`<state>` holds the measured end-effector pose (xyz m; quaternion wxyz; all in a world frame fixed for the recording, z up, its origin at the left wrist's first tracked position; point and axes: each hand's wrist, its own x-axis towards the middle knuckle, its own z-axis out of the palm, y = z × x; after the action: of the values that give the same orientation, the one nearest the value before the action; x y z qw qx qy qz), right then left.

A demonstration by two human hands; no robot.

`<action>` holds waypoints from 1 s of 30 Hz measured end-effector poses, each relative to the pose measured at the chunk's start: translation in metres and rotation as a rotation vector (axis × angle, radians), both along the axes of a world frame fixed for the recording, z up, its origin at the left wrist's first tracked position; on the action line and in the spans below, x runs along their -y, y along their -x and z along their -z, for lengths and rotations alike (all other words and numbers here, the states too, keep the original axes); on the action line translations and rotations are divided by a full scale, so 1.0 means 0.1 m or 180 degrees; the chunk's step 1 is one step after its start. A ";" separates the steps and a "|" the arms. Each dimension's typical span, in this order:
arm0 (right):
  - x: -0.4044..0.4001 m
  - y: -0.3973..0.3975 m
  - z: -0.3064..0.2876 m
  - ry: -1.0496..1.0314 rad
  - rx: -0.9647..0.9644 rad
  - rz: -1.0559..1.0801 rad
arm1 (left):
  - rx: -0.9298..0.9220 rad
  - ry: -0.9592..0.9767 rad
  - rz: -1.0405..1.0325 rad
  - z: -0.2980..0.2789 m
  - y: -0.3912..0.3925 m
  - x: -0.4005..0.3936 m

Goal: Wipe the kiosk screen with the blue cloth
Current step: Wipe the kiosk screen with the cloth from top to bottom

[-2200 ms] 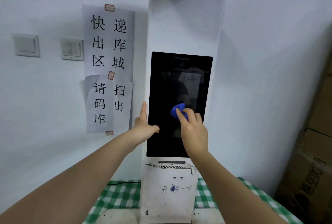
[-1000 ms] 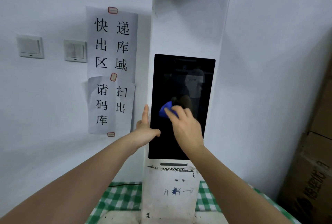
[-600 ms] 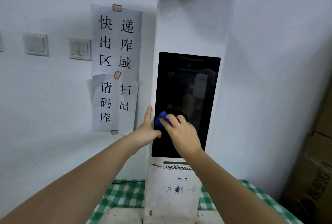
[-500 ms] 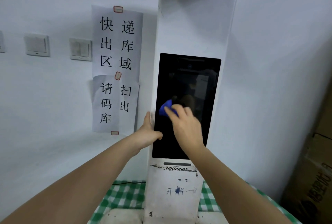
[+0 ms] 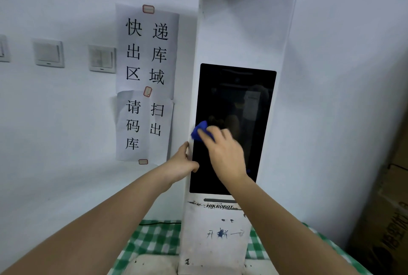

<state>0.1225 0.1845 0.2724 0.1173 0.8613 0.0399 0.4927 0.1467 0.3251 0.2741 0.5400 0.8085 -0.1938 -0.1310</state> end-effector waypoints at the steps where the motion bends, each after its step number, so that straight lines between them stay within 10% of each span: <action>1: -0.01 -0.01 -0.06 -0.0268 0.0127 0.0049 | -0.0078 0.0014 0.0011 0.00 0.00 -0.01; 11: 0.00 0.03 0.31 0.0692 -0.0596 0.0017 | -0.0157 -0.0018 0.0020 0.05 0.00 -0.04; 30: -0.15 -0.04 -0.05 0.0317 -0.0274 0.0082 | -0.0304 -0.0118 -0.0266 0.04 -0.05 -0.10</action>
<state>0.1265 0.1997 0.2778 0.1645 0.8752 0.0583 0.4511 0.1516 0.3348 0.2706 0.5385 0.8186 -0.1315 -0.1503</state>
